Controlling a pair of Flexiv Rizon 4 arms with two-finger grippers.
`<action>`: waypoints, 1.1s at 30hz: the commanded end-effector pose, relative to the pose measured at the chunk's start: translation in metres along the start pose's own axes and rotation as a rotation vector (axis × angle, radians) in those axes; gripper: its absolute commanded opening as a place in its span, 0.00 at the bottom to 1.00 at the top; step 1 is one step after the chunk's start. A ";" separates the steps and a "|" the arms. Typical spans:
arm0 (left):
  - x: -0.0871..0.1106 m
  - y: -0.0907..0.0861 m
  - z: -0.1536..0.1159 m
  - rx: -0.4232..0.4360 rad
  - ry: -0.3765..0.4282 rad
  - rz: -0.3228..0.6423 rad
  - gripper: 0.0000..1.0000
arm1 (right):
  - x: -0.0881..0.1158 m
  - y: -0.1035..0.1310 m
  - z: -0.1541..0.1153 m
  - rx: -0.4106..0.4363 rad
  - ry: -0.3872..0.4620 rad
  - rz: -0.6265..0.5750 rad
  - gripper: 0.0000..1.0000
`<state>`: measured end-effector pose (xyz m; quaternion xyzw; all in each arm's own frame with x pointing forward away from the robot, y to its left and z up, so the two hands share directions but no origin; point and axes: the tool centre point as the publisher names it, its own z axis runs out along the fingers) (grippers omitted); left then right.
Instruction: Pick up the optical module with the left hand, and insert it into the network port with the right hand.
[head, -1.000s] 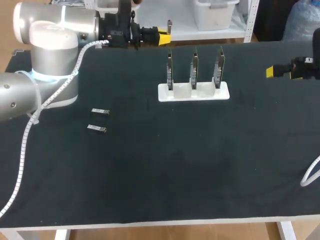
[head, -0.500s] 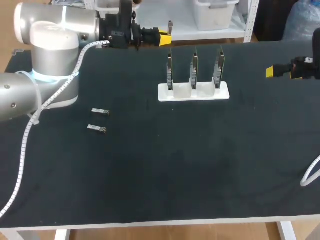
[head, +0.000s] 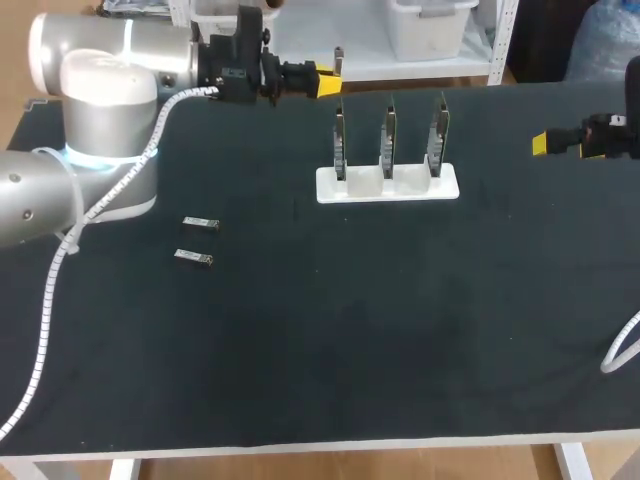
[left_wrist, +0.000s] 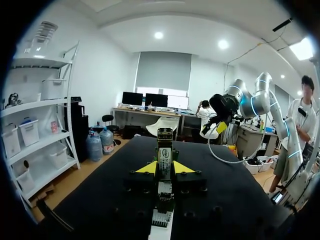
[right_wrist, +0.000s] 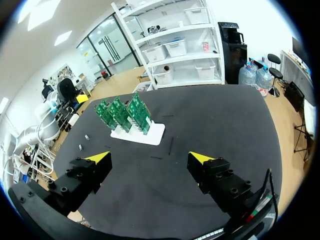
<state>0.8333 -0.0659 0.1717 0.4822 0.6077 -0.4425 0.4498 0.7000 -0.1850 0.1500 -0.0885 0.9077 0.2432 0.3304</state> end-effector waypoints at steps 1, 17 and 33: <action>0.002 -0.001 0.001 0.007 -0.005 0.001 0.00 | 0.000 0.000 0.000 0.000 0.000 0.000 1.00; 0.005 0.000 0.005 0.064 -0.003 -0.010 0.00 | 0.000 0.000 0.000 0.000 0.000 0.000 1.00; 0.004 0.001 0.005 0.069 0.009 -0.007 0.00 | 0.000 0.000 0.000 0.000 0.000 0.000 1.00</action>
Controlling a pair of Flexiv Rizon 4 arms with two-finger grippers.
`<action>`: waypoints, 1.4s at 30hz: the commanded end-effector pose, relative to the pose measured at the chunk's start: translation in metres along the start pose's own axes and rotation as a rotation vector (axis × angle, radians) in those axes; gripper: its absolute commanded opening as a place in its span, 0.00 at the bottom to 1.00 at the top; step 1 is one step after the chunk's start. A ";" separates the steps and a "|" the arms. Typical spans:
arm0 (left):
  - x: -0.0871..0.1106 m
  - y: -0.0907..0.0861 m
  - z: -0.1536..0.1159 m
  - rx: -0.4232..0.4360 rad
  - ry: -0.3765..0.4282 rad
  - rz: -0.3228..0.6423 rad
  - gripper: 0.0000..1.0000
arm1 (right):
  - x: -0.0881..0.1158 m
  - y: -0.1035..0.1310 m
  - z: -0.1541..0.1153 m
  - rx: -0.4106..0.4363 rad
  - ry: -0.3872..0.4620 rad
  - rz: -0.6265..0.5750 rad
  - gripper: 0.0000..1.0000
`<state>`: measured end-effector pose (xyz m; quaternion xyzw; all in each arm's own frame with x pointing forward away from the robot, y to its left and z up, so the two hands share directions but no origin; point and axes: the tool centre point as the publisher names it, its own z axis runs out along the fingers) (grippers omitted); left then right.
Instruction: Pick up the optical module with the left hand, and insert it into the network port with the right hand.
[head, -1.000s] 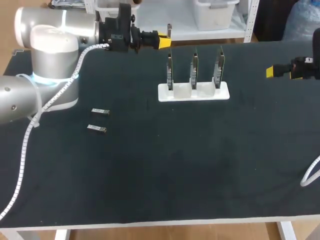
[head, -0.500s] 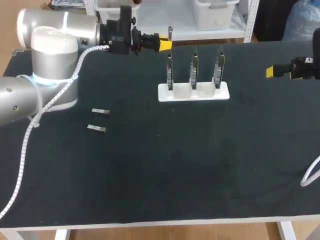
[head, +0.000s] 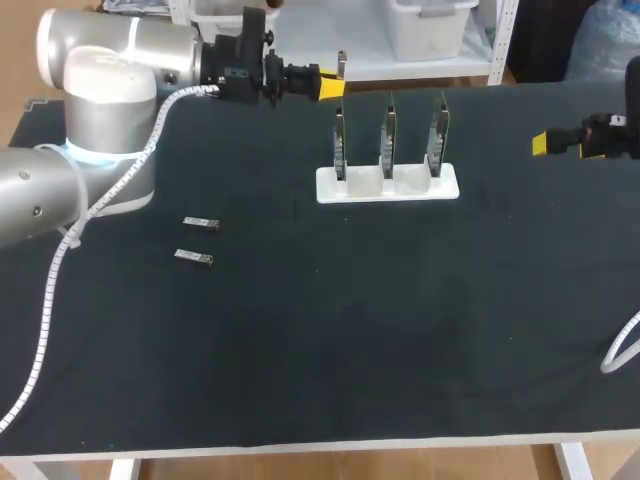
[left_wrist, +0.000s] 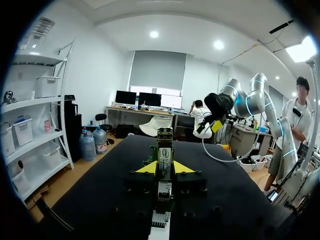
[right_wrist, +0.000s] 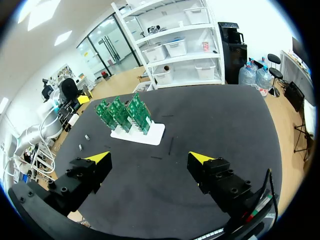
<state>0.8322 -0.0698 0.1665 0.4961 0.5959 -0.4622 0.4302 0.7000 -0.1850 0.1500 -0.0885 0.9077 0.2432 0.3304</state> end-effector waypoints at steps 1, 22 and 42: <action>0.000 0.002 0.000 0.003 0.003 0.000 0.00 | 0.000 0.000 0.000 0.000 0.000 0.000 1.00; 0.000 0.002 0.000 0.003 0.003 0.000 0.00 | -0.074 0.023 0.011 -0.359 0.033 -0.202 1.00; 0.000 0.002 0.000 0.003 0.003 0.000 0.00 | -0.119 0.048 0.035 -0.630 0.229 -0.380 1.00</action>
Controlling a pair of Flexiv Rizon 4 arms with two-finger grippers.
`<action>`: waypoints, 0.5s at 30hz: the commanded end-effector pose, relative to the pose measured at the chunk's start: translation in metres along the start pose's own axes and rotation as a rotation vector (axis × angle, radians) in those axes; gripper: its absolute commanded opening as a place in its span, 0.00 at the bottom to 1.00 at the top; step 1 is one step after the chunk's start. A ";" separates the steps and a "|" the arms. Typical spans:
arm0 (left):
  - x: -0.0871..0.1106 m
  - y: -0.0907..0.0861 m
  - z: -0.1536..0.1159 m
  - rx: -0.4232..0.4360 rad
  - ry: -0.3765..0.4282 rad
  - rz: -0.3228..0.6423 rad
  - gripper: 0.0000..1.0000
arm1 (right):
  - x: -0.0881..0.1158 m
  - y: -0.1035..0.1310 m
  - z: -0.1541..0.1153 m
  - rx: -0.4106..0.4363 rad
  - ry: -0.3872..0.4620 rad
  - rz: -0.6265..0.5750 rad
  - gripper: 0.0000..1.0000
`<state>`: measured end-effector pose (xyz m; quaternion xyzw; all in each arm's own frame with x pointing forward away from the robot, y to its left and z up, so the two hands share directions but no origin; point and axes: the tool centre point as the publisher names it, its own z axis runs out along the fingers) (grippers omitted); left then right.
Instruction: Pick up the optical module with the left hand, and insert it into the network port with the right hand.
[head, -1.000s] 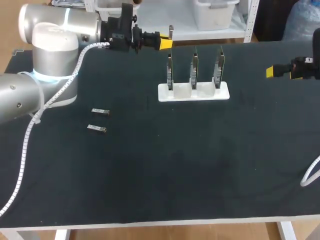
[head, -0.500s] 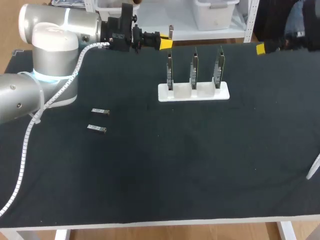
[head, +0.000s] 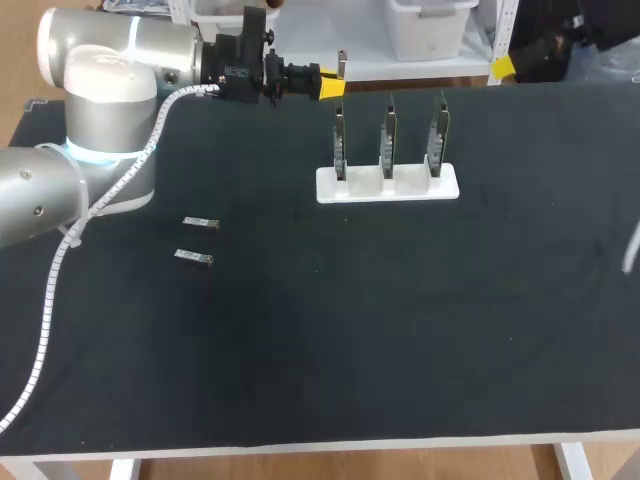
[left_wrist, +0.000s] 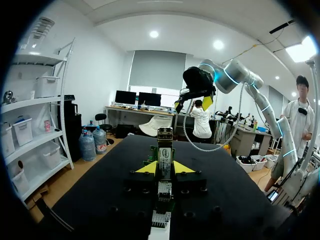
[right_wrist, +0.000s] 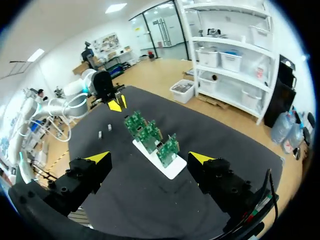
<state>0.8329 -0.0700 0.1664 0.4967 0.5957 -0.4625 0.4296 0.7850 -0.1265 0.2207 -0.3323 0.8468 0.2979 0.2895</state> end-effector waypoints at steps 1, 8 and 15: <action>0.000 0.001 0.000 0.002 0.002 0.000 0.00 | -0.007 -0.007 0.003 -0.338 0.016 0.000 1.00; 0.000 0.001 0.000 0.002 0.002 0.000 0.00 | -0.007 -0.007 0.003 -0.338 0.016 0.000 1.00; 0.000 0.001 0.000 0.002 0.002 0.000 0.00 | -0.017 -0.001 0.004 -0.348 0.039 -0.076 1.00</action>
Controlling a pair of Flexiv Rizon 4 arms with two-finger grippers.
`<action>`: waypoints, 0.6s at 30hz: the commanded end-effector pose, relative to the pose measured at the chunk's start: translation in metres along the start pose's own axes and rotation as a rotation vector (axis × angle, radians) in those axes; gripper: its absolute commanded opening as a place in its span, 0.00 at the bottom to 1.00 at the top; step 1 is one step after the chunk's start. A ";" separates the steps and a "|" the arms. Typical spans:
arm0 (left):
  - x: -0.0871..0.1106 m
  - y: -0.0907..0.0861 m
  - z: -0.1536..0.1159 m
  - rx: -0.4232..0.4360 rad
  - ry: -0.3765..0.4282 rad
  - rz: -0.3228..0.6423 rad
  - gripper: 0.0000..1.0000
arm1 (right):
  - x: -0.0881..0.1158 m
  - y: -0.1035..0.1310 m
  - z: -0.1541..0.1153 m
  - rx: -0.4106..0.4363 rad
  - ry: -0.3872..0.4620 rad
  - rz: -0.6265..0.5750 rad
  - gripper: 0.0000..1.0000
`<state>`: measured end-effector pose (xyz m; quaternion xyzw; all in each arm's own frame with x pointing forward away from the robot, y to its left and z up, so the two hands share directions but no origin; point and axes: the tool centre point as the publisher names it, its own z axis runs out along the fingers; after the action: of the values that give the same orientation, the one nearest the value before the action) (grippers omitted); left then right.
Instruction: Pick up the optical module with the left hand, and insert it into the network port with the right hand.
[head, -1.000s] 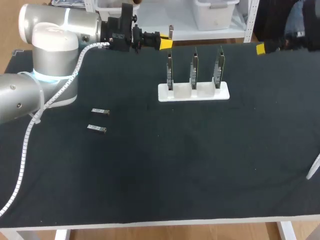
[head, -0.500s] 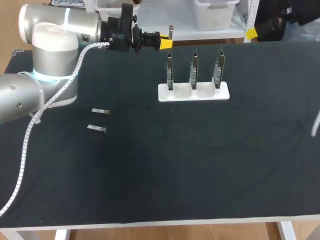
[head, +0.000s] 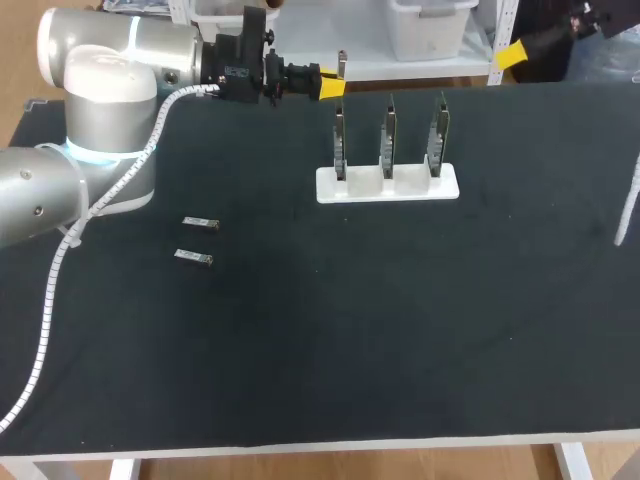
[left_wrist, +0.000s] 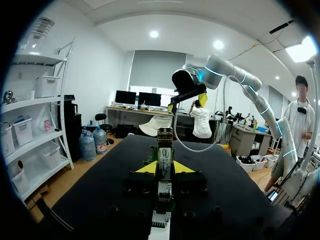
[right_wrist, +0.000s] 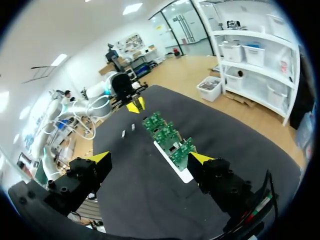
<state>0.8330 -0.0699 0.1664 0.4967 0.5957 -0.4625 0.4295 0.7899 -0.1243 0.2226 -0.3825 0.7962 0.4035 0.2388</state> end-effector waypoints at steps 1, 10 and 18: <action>0.000 0.001 0.000 0.002 0.002 0.000 0.00 | -0.015 0.001 0.004 -0.070 0.037 -0.070 1.00; 0.000 0.001 0.000 0.002 0.002 0.000 0.00 | -0.047 0.012 0.024 -0.117 0.053 -0.239 1.00; 0.000 0.001 0.000 0.002 0.002 0.000 0.00 | -0.050 0.024 0.048 -0.095 0.095 -0.399 1.00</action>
<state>0.8329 -0.0700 0.1664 0.4967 0.5957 -0.4625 0.4295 0.8006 -0.0649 0.2409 -0.5539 0.6962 0.3759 0.2592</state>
